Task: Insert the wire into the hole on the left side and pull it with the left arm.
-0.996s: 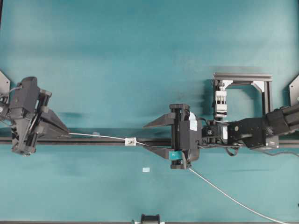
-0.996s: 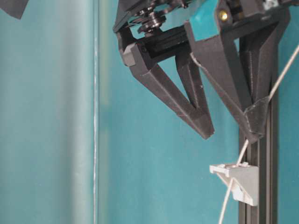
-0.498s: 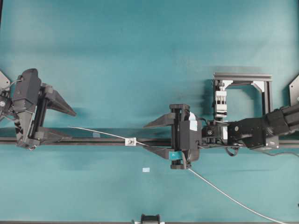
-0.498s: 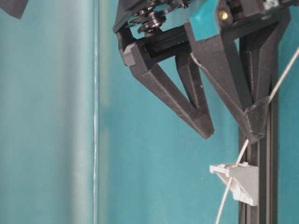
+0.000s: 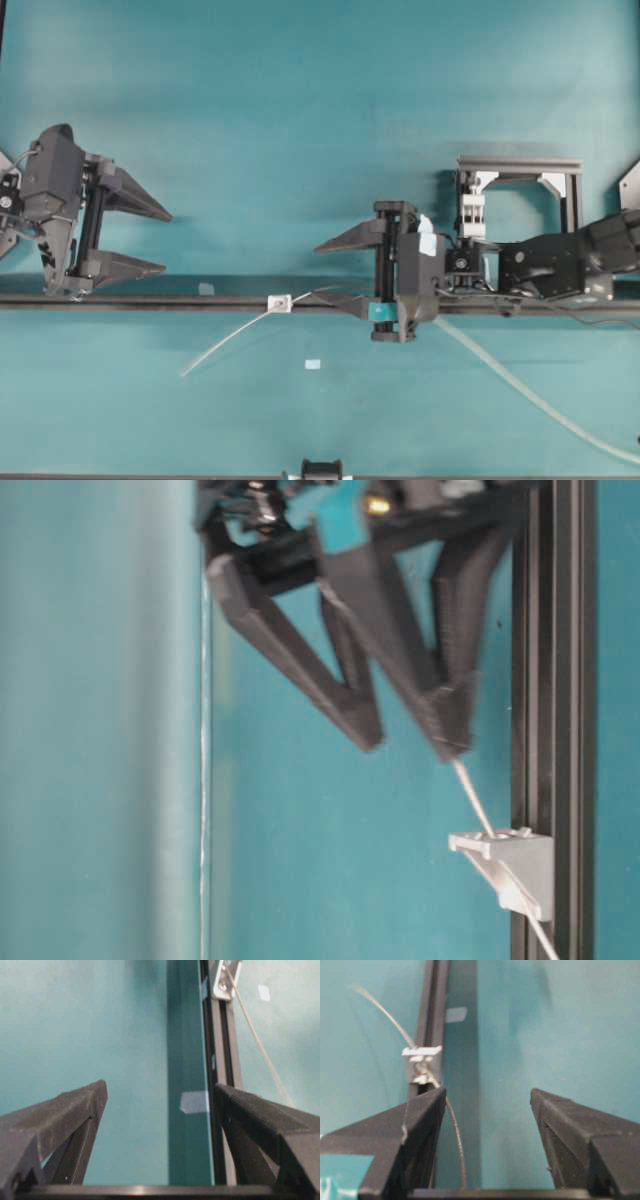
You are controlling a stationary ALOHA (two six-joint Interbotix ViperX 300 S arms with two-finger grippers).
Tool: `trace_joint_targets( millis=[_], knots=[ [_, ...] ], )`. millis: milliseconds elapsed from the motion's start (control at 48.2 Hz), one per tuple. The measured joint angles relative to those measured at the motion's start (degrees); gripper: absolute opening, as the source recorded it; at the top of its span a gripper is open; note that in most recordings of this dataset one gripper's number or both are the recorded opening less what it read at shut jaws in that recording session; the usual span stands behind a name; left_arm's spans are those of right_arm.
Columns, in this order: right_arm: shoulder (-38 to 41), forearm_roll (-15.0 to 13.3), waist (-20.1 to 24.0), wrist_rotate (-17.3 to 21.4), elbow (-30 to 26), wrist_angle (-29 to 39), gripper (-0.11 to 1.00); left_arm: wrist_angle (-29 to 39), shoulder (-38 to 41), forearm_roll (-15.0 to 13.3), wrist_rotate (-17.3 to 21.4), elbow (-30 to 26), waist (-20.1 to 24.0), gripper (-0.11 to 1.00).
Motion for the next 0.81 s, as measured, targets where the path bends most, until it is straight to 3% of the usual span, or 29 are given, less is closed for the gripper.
trace_joint_targets(
  millis=[415, 810],
  knots=[
    [-2.55, 0.00, -1.85, -4.13, 1.23, 0.00, 0.74, -2.90, -0.18, -0.09, 4.39, -0.09, 2.20, 0.82],
    [-3.08, 0.00, -3.25, -4.75, 1.58, 0.00, 0.74, -5.45, -0.18, 0.00, 4.66, 0.44, 2.72, 0.82]
  ],
)
